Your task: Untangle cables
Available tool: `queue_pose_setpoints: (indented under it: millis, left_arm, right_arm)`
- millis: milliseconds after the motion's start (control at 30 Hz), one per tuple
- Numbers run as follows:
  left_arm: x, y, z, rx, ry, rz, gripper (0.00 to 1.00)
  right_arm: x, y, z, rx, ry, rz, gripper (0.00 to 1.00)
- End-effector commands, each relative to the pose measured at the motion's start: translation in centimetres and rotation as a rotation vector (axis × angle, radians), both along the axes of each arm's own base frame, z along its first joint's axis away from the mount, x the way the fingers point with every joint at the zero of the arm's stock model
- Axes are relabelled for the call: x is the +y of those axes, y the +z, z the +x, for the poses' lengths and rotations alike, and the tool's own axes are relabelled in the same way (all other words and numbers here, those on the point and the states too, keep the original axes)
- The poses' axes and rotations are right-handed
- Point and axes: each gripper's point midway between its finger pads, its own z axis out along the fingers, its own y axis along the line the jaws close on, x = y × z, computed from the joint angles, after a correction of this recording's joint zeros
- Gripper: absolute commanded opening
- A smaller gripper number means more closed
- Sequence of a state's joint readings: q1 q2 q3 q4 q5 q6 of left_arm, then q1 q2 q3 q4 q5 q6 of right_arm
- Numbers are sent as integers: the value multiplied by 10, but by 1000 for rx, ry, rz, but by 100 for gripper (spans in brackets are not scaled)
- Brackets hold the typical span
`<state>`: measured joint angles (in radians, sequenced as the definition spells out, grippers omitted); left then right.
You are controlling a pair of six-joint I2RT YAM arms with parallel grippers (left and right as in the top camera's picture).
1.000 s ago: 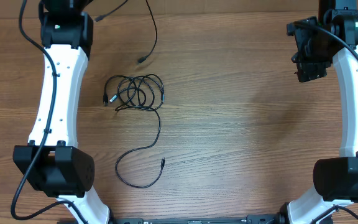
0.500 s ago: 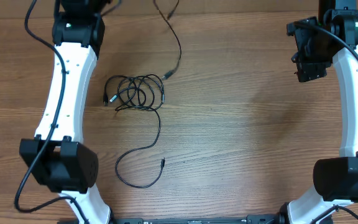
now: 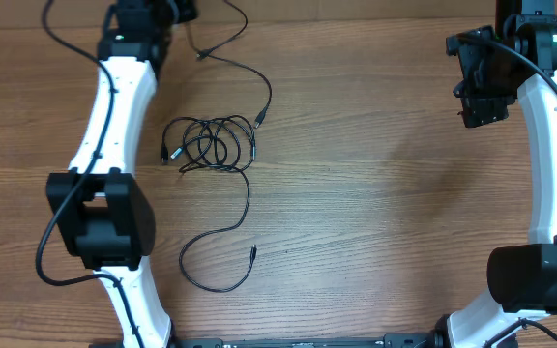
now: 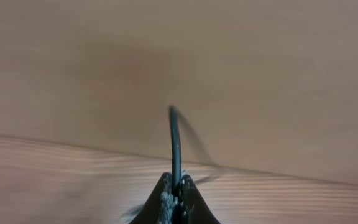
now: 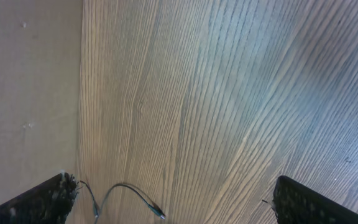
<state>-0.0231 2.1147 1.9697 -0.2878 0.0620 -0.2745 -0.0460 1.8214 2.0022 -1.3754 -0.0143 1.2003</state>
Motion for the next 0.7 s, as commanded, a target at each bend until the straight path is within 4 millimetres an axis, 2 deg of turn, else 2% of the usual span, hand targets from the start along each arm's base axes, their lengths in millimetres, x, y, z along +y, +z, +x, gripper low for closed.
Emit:
queue_pose_setpoints:
  millis: [0, 67, 200, 233, 367, 400, 433, 467, 533, 567, 600, 633, 667]
  left_arm:
    - [94, -9, -7, 58, 169, 285, 4]
    - [138, -17, -18, 107, 241, 310, 4]
    - [210, -25, -40, 162, 340, 291, 4]
    - [235, -27, -50, 176, 381, 288, 4]
    - [295, -28, -76, 203, 470, 306, 4]
    - [317, -28, -87, 216, 504, 323, 4]
    - [326, -28, -93, 223, 521, 325, 9]
    - [336, -31, -100, 237, 538, 320, 21]
    - [349, -35, -112, 260, 562, 306, 32]
    - [356, -38, -118, 278, 575, 298, 42]
    - [360, -43, -125, 299, 587, 284, 66]
    - [361, -46, -128, 312, 597, 264, 80]
    - [360, -49, -131, 324, 602, 250, 90]
  right_arm:
    - [-3, 13, -3, -35, -4, -15, 100]
    - [-3, 13, -3, -35, -4, -15, 100]
    - [-3, 13, -3, -35, -4, -15, 100]
    - [-3, 13, -3, -35, -4, -15, 100]
    - [-3, 13, -3, -35, -4, -15, 100]
    - [-3, 13, -3, -35, -4, -15, 100]
    - [-3, 13, -3, -35, -4, -15, 100]
    - [-3, 13, -3, -35, -4, -15, 100]
    - [-3, 13, -3, -35, -4, -15, 100]
    - [-3, 13, -3, -35, -4, -15, 100]
    - [-3, 13, -3, -35, -4, -15, 100]
    - [-3, 13, -3, -35, -4, -15, 100]
    - [-3, 13, -3, -35, -4, -15, 100]
